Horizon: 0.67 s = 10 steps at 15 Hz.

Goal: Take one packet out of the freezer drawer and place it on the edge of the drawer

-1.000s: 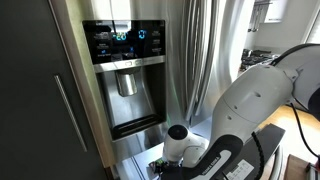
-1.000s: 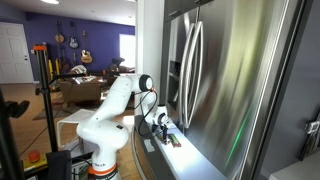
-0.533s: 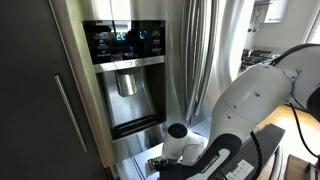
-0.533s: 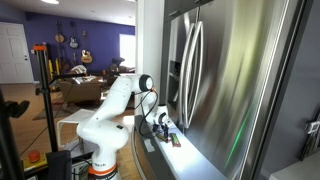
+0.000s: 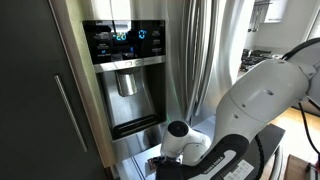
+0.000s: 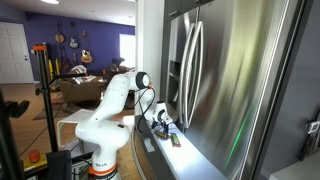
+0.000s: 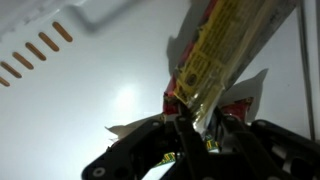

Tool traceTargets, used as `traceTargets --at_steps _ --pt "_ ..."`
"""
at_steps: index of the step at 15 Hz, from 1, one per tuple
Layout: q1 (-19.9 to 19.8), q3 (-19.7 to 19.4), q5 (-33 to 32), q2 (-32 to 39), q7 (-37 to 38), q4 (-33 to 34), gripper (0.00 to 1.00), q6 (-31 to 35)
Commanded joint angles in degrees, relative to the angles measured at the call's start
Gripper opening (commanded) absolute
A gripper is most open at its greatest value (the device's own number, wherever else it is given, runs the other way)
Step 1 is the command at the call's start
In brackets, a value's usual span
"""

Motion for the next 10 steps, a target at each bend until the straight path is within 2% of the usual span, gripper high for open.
traceTargets --at_steps 1,6,10 --pt "6.81 -5.44 -1.14 -6.03 6.74 -6.24 0.05 -0.35" --pt "19.23 -18.0 -5.52 -12.48 18.74 -12.9 0.05 -0.15" --pt "29.0 -28.93 -12.12 -17.24 26.28 -17.19 0.04 -1.75"
